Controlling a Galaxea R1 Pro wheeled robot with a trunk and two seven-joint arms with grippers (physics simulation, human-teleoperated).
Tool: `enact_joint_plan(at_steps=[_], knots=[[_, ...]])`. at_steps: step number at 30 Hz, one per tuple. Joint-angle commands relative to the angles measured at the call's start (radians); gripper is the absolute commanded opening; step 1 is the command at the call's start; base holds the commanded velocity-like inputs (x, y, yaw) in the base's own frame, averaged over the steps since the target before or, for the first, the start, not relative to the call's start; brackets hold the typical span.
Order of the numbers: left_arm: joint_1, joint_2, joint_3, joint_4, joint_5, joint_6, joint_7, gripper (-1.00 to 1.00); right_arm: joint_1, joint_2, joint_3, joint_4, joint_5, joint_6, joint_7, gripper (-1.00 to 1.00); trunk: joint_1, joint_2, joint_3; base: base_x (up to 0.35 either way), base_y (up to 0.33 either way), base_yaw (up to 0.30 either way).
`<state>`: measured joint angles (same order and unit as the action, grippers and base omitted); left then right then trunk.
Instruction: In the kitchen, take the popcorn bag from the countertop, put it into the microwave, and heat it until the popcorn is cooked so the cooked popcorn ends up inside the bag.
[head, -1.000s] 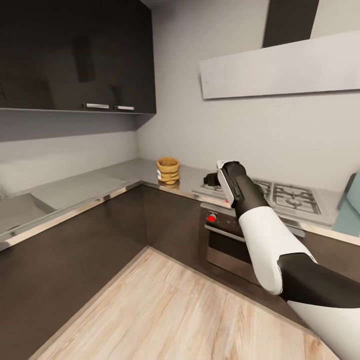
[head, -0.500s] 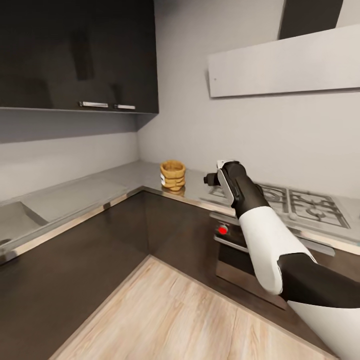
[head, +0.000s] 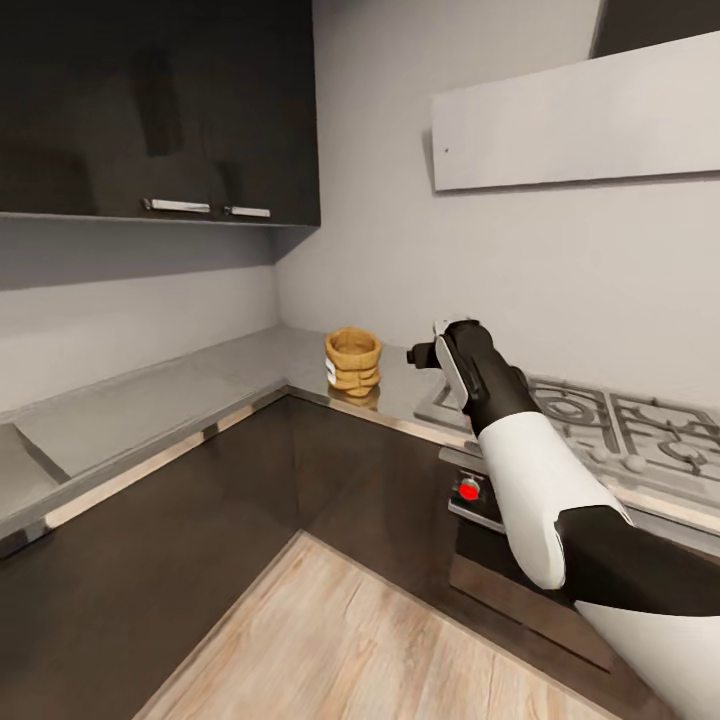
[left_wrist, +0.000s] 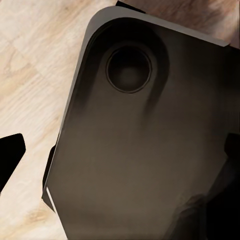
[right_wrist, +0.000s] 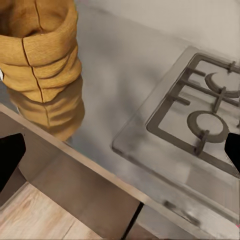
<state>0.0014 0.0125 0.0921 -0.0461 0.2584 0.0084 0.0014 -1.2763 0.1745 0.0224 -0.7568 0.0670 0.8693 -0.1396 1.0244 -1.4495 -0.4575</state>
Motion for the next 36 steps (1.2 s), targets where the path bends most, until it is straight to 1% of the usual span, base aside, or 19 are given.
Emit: enact_joint_plan(at_steps=[1, 4, 7, 8, 9, 11, 13, 14, 20, 26, 36], knots=[[0.0, 0.0, 0.008, -0.001, 0.0, 0.001, 0.0, 1.0, 0.0, 0.0, 0.003, -0.001, 0.007, 0.005, -0.001, 1.0, 0.001, 0.0, -0.001, 0.33, 0.0, 0.0], [0.0, 0.0, 0.008, -0.001, 0.001, 0.0, 0.0, 1.0, 0.0, 0.0, 0.003, -0.001, 0.006, -0.002, 0.0, 1.0, 0.001, 0.0, -0.001, 0.33, 0.0, 0.0], [0.0, 0.0, 0.008, -0.001, 0.001, -0.001, 0.0, 1.0, 0.0, 0.0, 0.002, -0.001, 0.002, -0.035, 0.001, 1.0, 0.001, 0.0, -0.001, 0.33, 0.0, 0.0], [0.0, 0.0, 0.008, -0.001, 0.001, -0.001, 0.0, 1.0, 0.0, 0.0, 0.002, -0.001, -0.006, -0.046, 0.002, 1.0, 0.001, 0.0, -0.001, 0.33, 0.0, 0.0], [0.0, 0.0, 0.008, -0.001, 0.001, -0.001, 0.0, 1.0, 0.001, 0.0, 0.002, -0.001, -0.02, -0.051, 0.002, 1.0, 0.001, 0.0, -0.001, 0.33, 0.0, 0.0], [0.0, 0.0, 0.008, -0.001, 0.001, -0.001, 0.0, 1.0, -0.001, 0.0, 0.002, -0.001, -0.074, -0.057, 0.008, 1.0, 0.001, 0.0, -0.001, 0.33, 0.0, 0.0], [0.0, 0.0, 0.008, -0.001, 0.001, -0.001, 0.0, 1.0, -0.001, 0.0, 0.002, -0.001, -0.112, -0.06, 0.017, 1.0, 0.001, 0.0, -0.001, 0.33, 0.0, 0.0], [0.0, 0.0, 0.008, -0.001, 0.001, -0.001, 0.0, 1.0, 0.0, 0.0, 0.003, -0.001, -0.122, -0.065, 0.02, 1.0, 0.001, 0.0, -0.001, 0.33, 0.0, 0.0], [0.0, 0.0, 0.008, -0.001, 0.001, -0.008, 0.0, 1.0, 0.001, 0.0, 0.005, 0.0, -0.127, -0.07, 0.024, 1.0, 0.001, 0.0, -0.001, 0.33, 0.0, 0.0], [0.0, 0.0, 0.008, -0.001, 0.001, -0.009, 0.0, 1.0, -0.001, 0.0, 0.007, -0.001, -0.127, -0.057, 0.026, 1.0, 0.001, 0.0, -0.001, 0.33, 0.011, 0.0], [0.0, 0.0, 0.009, -0.001, 0.001, -0.01, 0.0, 1.0, 0.001, 0.0, 0.007, 0.003, -0.128, -0.056, 0.026, 1.0, 0.001, 0.0, -0.001, 0.304, 0.193, 0.0]])
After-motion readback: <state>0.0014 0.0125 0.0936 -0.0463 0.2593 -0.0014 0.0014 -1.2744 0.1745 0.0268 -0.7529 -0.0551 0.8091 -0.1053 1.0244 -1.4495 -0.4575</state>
